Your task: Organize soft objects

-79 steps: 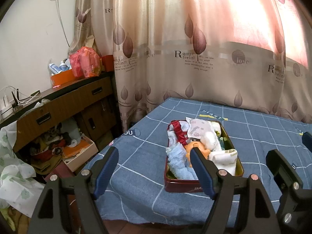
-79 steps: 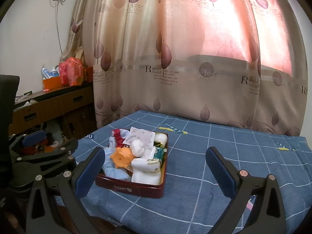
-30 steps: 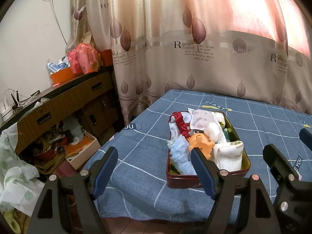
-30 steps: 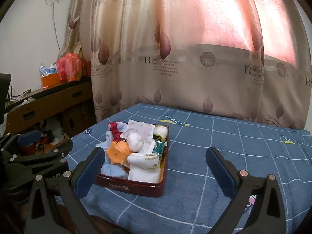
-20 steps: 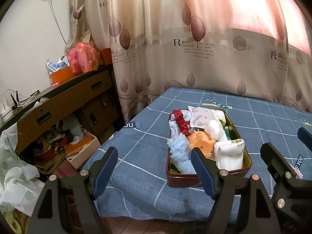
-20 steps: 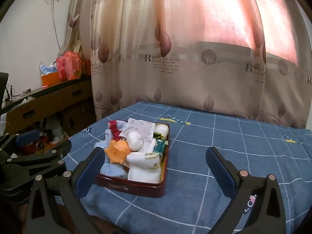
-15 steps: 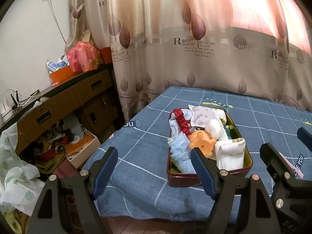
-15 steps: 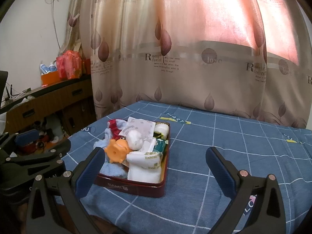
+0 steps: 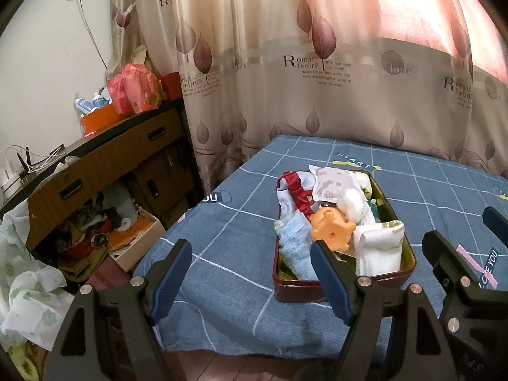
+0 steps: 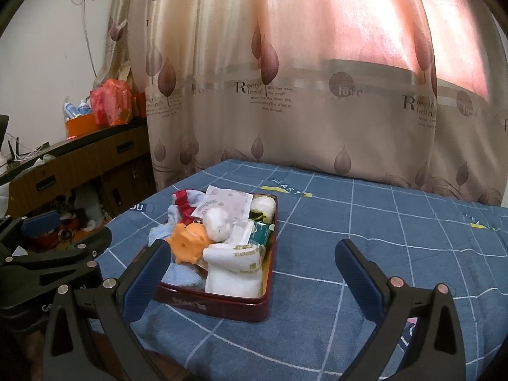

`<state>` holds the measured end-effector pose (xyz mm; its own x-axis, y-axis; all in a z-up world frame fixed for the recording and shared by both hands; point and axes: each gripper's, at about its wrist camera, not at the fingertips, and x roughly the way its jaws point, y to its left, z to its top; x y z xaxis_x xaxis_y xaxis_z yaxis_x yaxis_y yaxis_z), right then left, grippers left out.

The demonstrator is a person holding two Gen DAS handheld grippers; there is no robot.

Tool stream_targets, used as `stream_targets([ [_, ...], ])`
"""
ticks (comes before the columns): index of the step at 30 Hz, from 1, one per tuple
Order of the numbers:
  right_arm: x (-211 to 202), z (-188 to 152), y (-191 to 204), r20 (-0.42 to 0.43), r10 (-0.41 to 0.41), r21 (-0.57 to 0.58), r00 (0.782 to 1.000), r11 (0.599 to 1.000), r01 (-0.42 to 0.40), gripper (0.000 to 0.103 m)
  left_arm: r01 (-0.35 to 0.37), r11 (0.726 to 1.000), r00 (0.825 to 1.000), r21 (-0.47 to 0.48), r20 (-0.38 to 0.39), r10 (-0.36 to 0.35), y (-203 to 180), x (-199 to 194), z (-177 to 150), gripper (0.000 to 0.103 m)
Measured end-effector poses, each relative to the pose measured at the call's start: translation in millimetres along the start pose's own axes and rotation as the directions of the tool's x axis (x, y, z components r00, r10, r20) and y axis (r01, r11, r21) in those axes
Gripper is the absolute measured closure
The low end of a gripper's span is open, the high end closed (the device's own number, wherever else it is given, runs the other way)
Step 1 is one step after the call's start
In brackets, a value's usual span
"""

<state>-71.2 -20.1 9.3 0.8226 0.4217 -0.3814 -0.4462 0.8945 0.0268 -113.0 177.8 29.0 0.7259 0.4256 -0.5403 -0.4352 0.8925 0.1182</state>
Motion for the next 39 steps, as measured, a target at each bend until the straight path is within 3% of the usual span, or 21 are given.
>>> stream_targets([
  [30, 11, -4, -10, -0.017, 0.012, 0.020, 1.000, 1.000, -0.011, 0.000, 0.005, 0.999, 0.998, 0.040, -0.069, -0.002, -9, 19, -1, 0.021],
  [39, 11, -5, -12, -0.016, 0.013, 0.021, 1.000, 1.000, -0.013, 0.000, -0.003, 0.999, 0.998, 0.040, -0.058, 0.005, -11, 20, -3, 0.020],
])
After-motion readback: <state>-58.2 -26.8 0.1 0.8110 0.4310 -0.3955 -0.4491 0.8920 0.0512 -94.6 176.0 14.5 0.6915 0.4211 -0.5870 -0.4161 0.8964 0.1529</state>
